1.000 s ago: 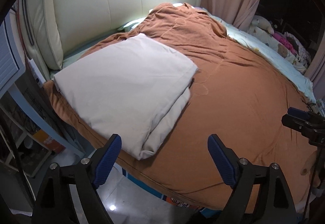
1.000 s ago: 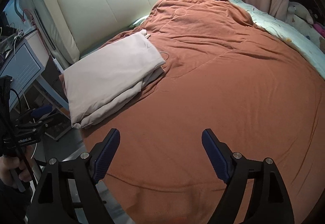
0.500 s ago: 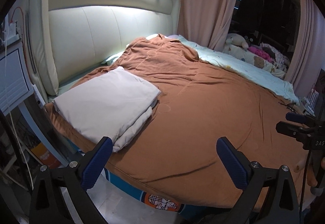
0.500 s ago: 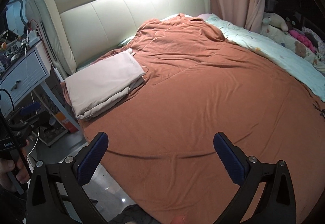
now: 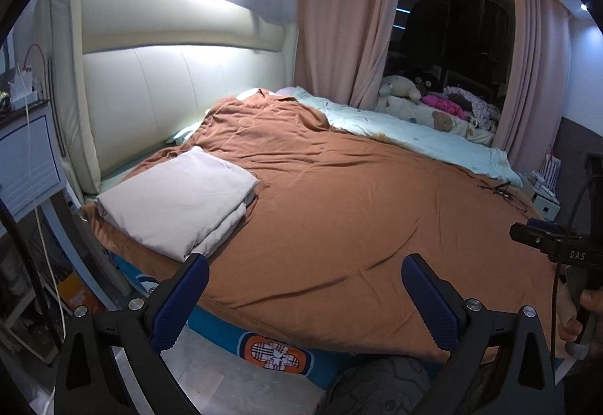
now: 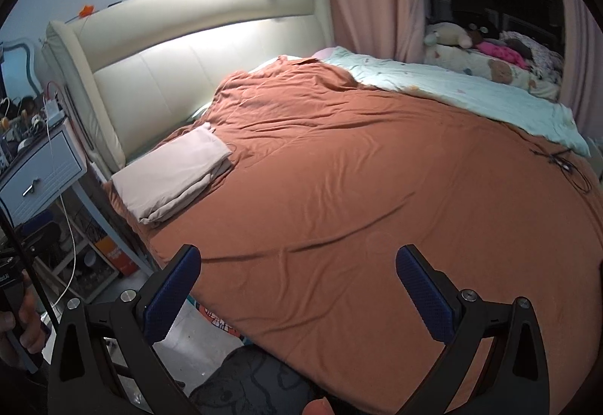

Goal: Fold large clothes

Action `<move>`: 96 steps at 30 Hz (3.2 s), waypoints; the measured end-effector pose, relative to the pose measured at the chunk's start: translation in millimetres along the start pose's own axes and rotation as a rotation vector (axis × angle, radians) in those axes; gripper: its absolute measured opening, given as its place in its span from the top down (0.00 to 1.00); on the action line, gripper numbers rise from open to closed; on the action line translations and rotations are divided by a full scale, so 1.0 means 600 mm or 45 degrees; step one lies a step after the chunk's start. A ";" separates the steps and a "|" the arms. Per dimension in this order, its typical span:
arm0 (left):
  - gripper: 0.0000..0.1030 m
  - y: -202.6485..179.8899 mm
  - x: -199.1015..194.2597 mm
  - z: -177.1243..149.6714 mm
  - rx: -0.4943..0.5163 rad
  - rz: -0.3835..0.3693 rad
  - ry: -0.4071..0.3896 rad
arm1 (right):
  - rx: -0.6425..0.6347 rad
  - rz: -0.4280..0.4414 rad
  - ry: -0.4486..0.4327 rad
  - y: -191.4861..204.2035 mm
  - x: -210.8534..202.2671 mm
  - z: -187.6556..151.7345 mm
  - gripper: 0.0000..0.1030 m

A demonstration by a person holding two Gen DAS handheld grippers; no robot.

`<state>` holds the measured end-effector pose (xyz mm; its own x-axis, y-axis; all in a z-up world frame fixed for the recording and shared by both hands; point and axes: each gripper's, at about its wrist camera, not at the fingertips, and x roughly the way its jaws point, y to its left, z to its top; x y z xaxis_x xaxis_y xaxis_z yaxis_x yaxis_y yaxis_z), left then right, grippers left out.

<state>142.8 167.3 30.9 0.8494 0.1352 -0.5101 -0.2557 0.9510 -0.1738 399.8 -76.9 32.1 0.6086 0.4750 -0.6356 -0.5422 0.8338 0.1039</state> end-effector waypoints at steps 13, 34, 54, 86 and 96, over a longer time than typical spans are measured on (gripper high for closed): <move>0.00 -0.018 -0.149 -0.057 0.002 -0.063 -0.123 | 0.003 -0.131 -0.167 0.025 -0.162 -0.103 0.00; 0.00 -0.065 -0.240 -0.174 0.063 -0.061 -0.214 | -0.038 -0.157 -0.315 0.080 -0.270 -0.277 0.00; 0.00 -0.075 -0.250 -0.235 0.086 -0.058 -0.214 | 0.046 -0.176 -0.201 0.088 -0.241 -0.322 0.00; 0.00 -0.071 -0.252 -0.234 0.083 -0.050 -0.207 | 0.086 -0.159 -0.196 0.090 -0.247 -0.323 0.00; 0.00 -0.068 -0.248 -0.229 0.081 -0.059 -0.204 | 0.091 -0.151 -0.198 0.091 -0.248 -0.323 0.00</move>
<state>-36.5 70.3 -2.0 0.9238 0.1282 -0.3607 -0.1888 0.9723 -0.1378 167.1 -156.6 -15.9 0.7506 0.4057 -0.5215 -0.4227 0.9015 0.0929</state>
